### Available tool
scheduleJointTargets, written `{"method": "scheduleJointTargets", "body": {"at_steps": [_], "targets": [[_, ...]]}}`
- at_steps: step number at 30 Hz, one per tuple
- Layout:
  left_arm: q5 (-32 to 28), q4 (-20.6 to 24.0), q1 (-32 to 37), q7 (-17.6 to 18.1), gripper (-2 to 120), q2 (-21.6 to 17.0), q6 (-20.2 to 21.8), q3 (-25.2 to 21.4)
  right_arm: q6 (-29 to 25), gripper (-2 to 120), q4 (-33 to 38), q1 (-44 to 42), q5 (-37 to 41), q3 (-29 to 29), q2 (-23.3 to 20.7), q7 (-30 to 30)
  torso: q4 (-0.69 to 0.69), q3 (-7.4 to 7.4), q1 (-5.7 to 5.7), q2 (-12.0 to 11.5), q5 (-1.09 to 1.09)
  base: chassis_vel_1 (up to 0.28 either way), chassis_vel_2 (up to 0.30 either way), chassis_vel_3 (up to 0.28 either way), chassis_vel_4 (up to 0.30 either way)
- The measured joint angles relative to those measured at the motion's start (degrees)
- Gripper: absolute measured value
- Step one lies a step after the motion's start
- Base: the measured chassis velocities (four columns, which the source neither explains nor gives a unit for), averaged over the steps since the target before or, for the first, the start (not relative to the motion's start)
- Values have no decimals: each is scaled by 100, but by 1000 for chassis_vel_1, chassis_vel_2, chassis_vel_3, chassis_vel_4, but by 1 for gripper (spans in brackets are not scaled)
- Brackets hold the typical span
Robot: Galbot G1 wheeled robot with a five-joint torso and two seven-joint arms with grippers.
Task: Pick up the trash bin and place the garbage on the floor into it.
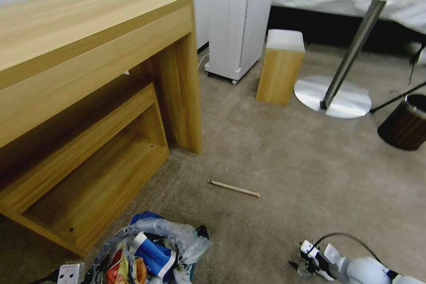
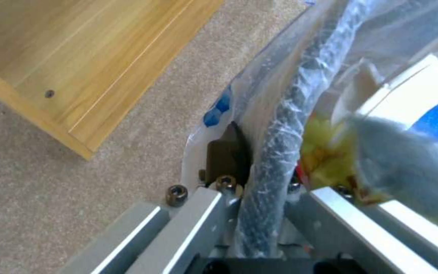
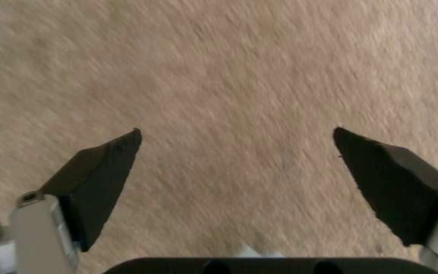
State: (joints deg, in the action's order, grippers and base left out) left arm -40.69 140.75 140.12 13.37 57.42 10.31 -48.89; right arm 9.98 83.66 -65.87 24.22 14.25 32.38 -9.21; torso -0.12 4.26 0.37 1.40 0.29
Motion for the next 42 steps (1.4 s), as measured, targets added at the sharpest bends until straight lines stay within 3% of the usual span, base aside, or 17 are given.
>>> {"method": "scheduleJointTargets", "body": {"at_steps": [1,2,3,4,6,8,10,11,12,15,17,20,27,42], "targets": [[0,0,0,0,0,0,0,0,0,95,0,0,0,0,0,0,0,0,0,0,0,0,0,0,0],[3,-6,1,-4,0,-1,0,3,-5,92,-5,24,15,3,0,41,0,-1,-1,1,-34,0,0,0,0],[0,-16,1,-10,0,-8,1,1,-28,87,-32,37,26,3,7,106,0,-2,0,3,-43,0,0,0,0],[-2,-21,12,-15,0,-23,1,-14,-31,82,-42,32,32,30,19,166,0,-2,-1,3,-17,0,0,0,0],[-2,-21,16,-9,0,-32,1,-23,-27,77,-42,26,43,35,20,188,-1,-1,0,3,-7,0,0,0,0],[-2,-48,1,0,0,-45,0,-25,-40,68,-38,12,89,33,16,156,-1,-2,0,4,-39,0,0,0,0],[10,-62,1,-2,0,-43,1,-14,-82,63,-33,5,93,37,8,86,0,-1,-1,4,-37,0,0,0,0],[28,-70,-2,-9,0,-33,1,5,-109,57,-23,4,91,42,7,47,0,-2,-1,4,-21,0,0,0,0],[39,-81,-19,-10,0,-27,1,24,-121,52,-3,8,97,48,-8,-58,1,-2,0,4,-18,0,0,0,0],[58,-119,-36,-10,0,-28,1,57,-147,44,-4,27,82,60,-23,-63,0,-1,-1,5,-37,0,0,0,0],[73,-147,-43,-18,0,-29,1,80,-144,34,-50,76,84,93,-13,-44,0,-2,0,5,-21,0,0,0,0],[70,-159,-42,-30,0,-46,1,78,-166,25,-110,102,83,120,-14,-50,0,-1,-1,5,-33,0,0,0,0],[-172,-130,-108,24,0,-197,3,-30,-208,0,-138,56,34,124,-9,-24,-1,-1,0,4,-29,0,0,0,0],[-407,-136,-188,118,0,-404,-29,-132,-159,0,-157,-12,-96,78,-119,37,0,-2,-1,5,-28,0,0,0,0]]}}
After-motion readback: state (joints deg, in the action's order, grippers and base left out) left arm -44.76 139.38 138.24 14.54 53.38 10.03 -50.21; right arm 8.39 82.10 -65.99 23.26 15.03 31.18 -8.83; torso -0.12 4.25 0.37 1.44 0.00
